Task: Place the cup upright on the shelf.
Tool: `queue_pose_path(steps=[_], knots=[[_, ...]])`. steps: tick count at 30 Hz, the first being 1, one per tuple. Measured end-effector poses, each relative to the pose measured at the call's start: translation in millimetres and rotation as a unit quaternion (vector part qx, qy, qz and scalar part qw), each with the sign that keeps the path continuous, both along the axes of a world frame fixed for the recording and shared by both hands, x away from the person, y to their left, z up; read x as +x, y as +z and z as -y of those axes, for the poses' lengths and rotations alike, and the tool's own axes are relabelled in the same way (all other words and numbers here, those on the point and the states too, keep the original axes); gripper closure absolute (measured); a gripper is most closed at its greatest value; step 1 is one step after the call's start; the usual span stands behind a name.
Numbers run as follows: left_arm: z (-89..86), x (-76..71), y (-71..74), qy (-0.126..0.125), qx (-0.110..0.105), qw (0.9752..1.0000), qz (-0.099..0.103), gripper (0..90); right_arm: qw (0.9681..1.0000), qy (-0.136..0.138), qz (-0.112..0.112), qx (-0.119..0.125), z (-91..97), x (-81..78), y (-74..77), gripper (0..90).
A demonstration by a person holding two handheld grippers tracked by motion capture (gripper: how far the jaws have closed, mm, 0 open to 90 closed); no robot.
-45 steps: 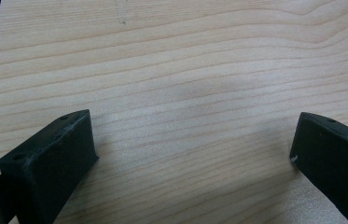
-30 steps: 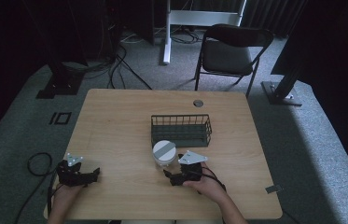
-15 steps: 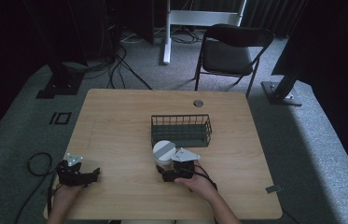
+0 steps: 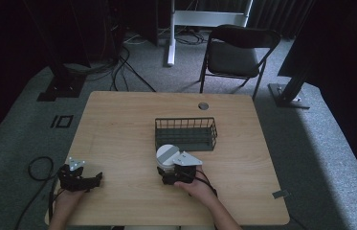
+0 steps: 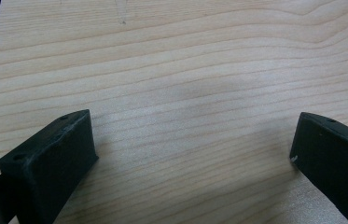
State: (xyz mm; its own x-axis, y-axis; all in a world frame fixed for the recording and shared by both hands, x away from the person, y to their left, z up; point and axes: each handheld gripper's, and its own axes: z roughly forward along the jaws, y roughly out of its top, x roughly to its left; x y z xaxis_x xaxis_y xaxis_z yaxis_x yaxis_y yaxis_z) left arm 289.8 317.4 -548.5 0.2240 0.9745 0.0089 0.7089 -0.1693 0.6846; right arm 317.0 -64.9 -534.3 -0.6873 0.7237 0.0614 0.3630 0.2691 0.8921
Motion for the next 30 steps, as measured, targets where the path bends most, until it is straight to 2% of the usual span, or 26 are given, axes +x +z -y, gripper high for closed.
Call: queue_pose_path(steps=[4,8,11,19,23,29,30], knots=[[0.0,0.0,0.0,0.0,0.0,1.0,0.0,0.1,1.0,-0.006,-0.001,0.002,-1.5,0.0,-0.3,12.6],[0.0,0.0,0.0,0.0,0.0,1.0,0.0,0.1,0.9999,-0.011,0.009,0.0,-3.8,-0.2,-0.9,13.8],[0.0,0.0,0.0,0.0,0.0,1.0,0.0,0.1,0.9998,-0.015,0.015,-0.008,-5.1,0.1,-2.4,17.7],[0.0,0.0,0.0,0.0,0.0,1.0,0.0,0.2,0.9995,-0.009,0.017,-0.023,-6.5,-1.5,0.0,18.3],[0.0,0.0,0.0,0.0,0.0,1.0,0.0,0.1,0.9998,-0.008,0.008,-0.018,-4.6,-0.9,2.3,18.3],[0.0,0.0,0.0,0.0,0.0,1.0,0.0,0.1,0.9998,-0.004,0.007,-0.017,-3.1,-1.4,7.1,18.3],[0.0,0.0,0.0,0.0,0.0,1.0,0.0,0.1,0.9998,-0.005,0.008,-0.015,-2.4,-1.4,11.9,18.3]])
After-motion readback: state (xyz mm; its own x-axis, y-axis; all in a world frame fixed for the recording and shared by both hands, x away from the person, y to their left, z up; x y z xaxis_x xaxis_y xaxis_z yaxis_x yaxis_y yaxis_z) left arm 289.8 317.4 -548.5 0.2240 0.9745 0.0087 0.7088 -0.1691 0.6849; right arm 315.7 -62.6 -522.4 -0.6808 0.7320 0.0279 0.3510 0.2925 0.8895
